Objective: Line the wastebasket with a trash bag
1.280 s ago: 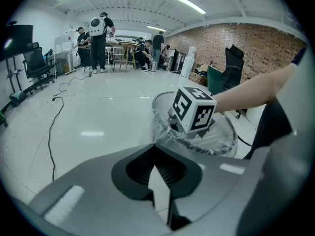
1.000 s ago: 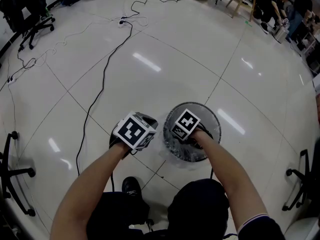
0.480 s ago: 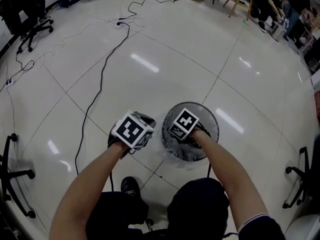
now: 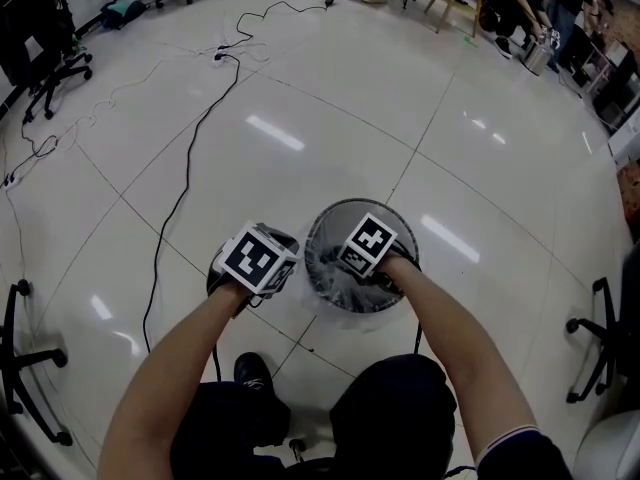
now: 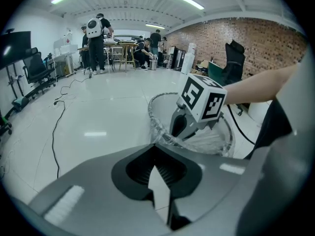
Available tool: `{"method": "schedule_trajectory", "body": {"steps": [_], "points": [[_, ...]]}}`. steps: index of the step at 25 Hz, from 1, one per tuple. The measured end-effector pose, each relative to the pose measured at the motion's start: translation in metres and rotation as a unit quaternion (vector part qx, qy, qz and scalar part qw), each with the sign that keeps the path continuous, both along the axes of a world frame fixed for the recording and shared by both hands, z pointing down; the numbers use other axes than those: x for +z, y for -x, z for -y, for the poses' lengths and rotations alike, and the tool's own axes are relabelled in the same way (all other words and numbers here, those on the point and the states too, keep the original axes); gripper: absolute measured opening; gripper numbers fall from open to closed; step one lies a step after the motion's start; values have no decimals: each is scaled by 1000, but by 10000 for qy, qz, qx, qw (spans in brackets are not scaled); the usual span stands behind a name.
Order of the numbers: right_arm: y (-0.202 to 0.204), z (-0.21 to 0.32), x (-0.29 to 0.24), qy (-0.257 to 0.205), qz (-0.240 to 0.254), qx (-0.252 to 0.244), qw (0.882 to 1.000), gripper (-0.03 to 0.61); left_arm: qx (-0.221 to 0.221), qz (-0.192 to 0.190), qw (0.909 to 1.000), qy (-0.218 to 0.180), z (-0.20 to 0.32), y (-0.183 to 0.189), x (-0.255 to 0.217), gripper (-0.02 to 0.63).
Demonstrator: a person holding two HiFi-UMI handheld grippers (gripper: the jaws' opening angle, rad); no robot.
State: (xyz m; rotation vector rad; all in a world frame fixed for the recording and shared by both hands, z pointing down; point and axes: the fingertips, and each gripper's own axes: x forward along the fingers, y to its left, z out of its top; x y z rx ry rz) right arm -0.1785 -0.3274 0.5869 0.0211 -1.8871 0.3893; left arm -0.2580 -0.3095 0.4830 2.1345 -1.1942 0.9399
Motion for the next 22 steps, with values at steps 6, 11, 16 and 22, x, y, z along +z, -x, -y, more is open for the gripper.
{"method": "schedule_trajectory", "body": {"steps": [6, 11, 16, 22], "points": [[14, 1, -25, -159, 414, 60, 9990, 27, 0, 62, 10000, -32, -1, -4, -7, 12], [19, 3, -56, -295, 744, 94, 9968, 34, 1, 117, 9999, -75, -7, -6, -12, 12], [13, 9, -98, -587, 1142, 310, 9912, 29, -94, 131, 9995, -279, -7, -8, -28, 12], [-12, 5, -141, -1186, 1553, 771, 9777, 3, -89, 112, 9980, -617, -17, -26, -57, 12]]}}
